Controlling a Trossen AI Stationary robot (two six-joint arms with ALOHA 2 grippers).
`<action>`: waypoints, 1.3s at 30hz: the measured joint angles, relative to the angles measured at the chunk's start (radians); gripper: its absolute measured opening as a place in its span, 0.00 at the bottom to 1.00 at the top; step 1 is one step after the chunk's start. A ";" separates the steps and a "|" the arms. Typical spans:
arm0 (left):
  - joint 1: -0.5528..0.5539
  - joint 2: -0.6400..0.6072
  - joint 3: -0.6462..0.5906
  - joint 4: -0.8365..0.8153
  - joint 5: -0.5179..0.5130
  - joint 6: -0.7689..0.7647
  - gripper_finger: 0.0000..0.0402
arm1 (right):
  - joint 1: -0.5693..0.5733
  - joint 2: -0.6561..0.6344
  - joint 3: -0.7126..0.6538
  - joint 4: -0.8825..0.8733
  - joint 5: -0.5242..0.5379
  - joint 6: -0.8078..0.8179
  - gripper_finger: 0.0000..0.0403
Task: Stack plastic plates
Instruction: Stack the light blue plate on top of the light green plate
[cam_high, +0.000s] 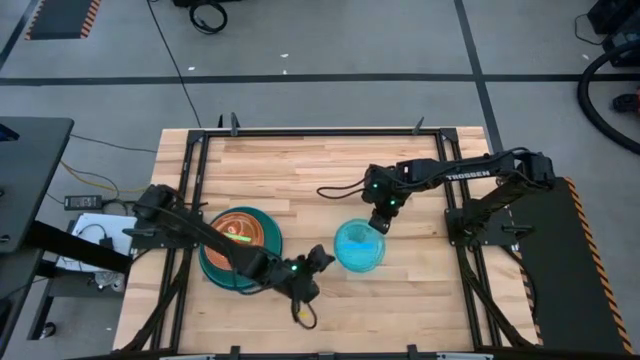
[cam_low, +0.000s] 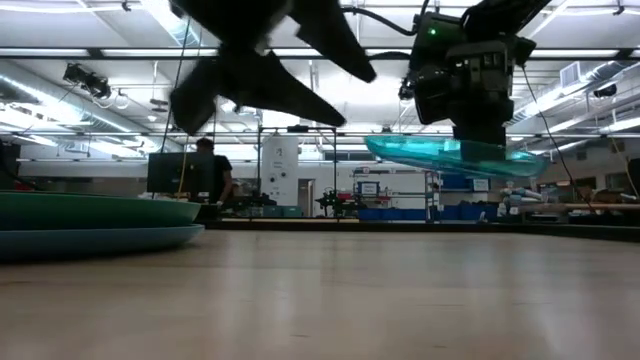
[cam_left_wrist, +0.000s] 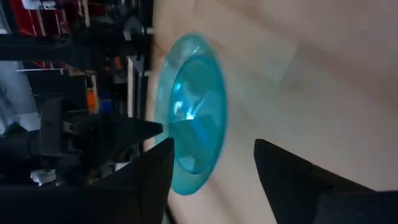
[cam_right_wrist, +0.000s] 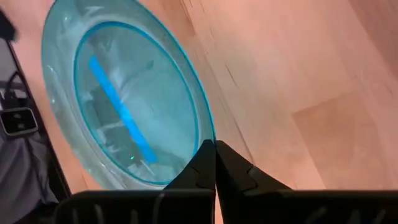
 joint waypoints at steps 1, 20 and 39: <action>0.012 0.004 0.000 0.009 -0.003 0.030 0.58 | 0.000 0.000 0.000 0.009 -0.001 0.004 0.01; 0.116 0.022 0.000 0.070 0.052 0.382 0.48 | 0.018 0.000 0.000 0.155 -0.082 0.076 0.02; 0.116 0.022 0.000 0.068 0.052 0.324 0.17 | 0.046 0.000 0.000 0.168 -0.061 0.083 0.07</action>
